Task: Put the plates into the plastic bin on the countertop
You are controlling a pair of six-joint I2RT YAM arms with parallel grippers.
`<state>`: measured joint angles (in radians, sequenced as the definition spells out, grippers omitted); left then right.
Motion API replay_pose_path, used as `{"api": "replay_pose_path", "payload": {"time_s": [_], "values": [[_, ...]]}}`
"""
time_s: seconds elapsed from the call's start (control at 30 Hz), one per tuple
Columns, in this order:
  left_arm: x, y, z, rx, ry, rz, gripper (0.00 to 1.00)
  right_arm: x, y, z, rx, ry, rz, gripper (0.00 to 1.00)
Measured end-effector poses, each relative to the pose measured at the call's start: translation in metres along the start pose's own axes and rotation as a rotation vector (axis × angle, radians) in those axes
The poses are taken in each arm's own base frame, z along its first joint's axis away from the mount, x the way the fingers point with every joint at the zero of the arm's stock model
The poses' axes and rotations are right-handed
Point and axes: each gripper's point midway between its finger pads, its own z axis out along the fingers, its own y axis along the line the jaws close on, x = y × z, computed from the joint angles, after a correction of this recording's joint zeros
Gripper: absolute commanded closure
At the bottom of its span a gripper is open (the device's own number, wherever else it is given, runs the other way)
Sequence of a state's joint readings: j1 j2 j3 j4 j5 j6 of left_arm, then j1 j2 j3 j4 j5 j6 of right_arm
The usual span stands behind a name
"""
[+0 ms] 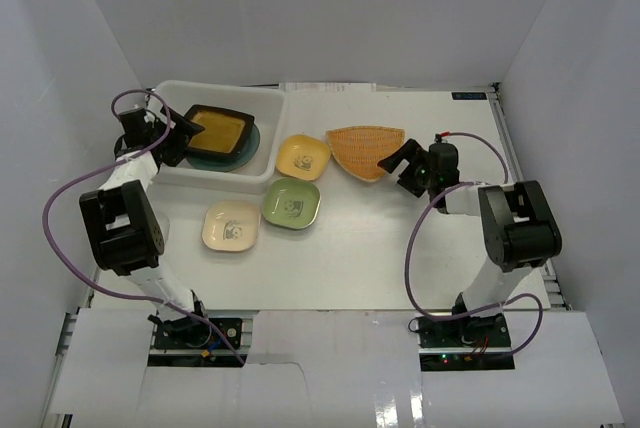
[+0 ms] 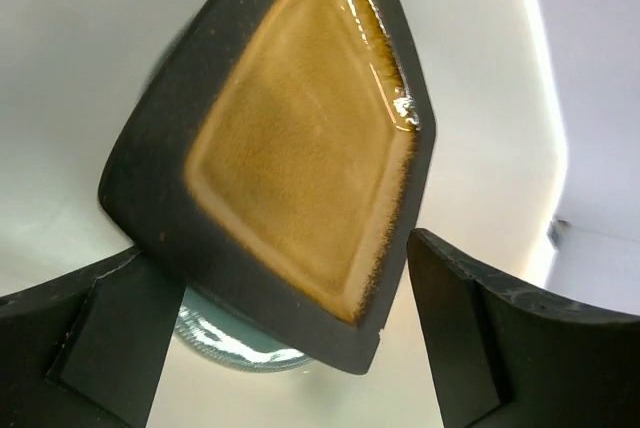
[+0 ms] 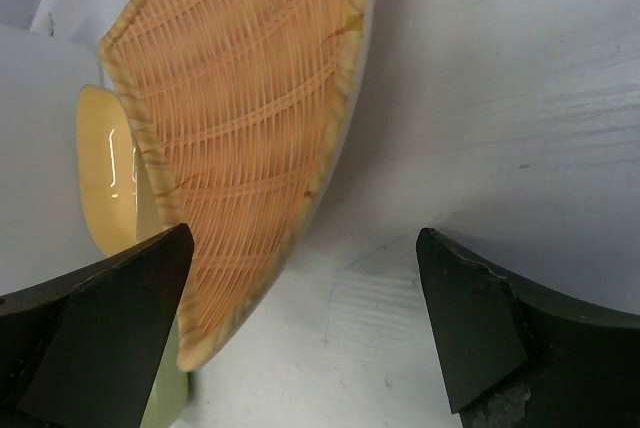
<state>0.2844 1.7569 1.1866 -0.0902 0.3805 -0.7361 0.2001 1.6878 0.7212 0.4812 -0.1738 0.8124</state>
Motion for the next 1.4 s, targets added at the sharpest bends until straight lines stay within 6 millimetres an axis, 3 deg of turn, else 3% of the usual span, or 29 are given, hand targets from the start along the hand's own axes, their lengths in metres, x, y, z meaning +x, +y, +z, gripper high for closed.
{"api": "replay_pose_path", "payload": {"time_s": [0.1, 0.23, 0.37, 0.4, 0.5, 0.6, 0.67, 0.77, 0.83, 0.9, 1.0, 1.07, 1.2, 1.3, 1.33, 1.37, 1.4], "values": [[-0.007, 0.006, -0.008, -0.057, -0.043, 0.061, 0.02, 0.001, 0.001, 0.016, -0.032, 0.015, 0.069, 0.08], [-0.02, 0.003, -0.033, -0.117, -0.135, 0.142, 0.02, 0.0, 0.005, 0.029, -0.075, 0.014, 0.141, 0.28], [-0.03, -0.013, -0.062, -0.122, -0.225, 0.21, 0.02, 0.002, 0.007, 0.039, -0.109, 0.016, 0.222, 0.6], [-0.03, -0.02, -0.069, -0.11, -0.242, 0.23, 0.02, 0.002, 0.008, 0.041, -0.122, 0.017, 0.252, 0.74], [-0.022, -0.052, -0.091, -0.047, -0.279, 0.305, 0.02, 0.004, 0.002, 0.04, -0.127, 0.006, 0.327, 0.91], [-0.007, -0.097, -0.114, 0.064, -0.299, 0.38, 0.02, 0.003, -0.009, 0.029, -0.115, -0.016, 0.36, 0.92], [0.012, -0.128, -0.128, 0.167, -0.28, 0.426, 0.02, 0.0, -0.013, 0.016, -0.105, -0.039, 0.364, 0.92], [0.059, -0.17, -0.139, 0.328, -0.176, 0.48, 0.02, -0.016, -0.002, -0.009, -0.137, -0.093, 0.335, 0.92], [0.102, -0.191, -0.136, 0.405, -0.07, 0.511, 0.02, -0.035, 0.017, -0.027, -0.185, -0.142, 0.289, 0.92], [0.161, -0.214, -0.127, 0.476, 0.07, 0.563, 0.02, -0.052, 0.043, -0.046, -0.257, -0.191, 0.232, 0.92], [0.228, -0.23, -0.113, 0.52, 0.23, 0.617, 0.02, -0.063, 0.077, -0.073, -0.36, -0.224, 0.153, 0.92], [0.261, -0.236, -0.102, 0.535, 0.3, 0.631, 0.02, -0.062, 0.092, -0.084, -0.407, -0.219, 0.118, 0.92], [0.286, -0.238, -0.077, 0.541, 0.348, 0.61, 0.02, -0.042, 0.103, -0.092, -0.446, -0.153, 0.08, 0.92], [0.293, -0.241, -0.059, 0.554, 0.345, 0.581, 0.18, -0.017, 0.106, -0.094, -0.457, -0.075, 0.067, 0.92], [0.294, -0.241, -0.054, 0.554, 0.343, 0.573, 0.31, -0.008, 0.107, -0.095, -0.461, -0.051, 0.063, 0.92], [0.294, -0.241, -0.052, 0.555, 0.341, 0.563, 0.59, -0.001, 0.107, -0.096, -0.461, -0.034, 0.062, 0.89], [0.294, -0.242, -0.051, 0.557, 0.341, 0.55, 0.72, 0.002, 0.104, -0.096, -0.45, -0.028, 0.066, 0.86]]}}
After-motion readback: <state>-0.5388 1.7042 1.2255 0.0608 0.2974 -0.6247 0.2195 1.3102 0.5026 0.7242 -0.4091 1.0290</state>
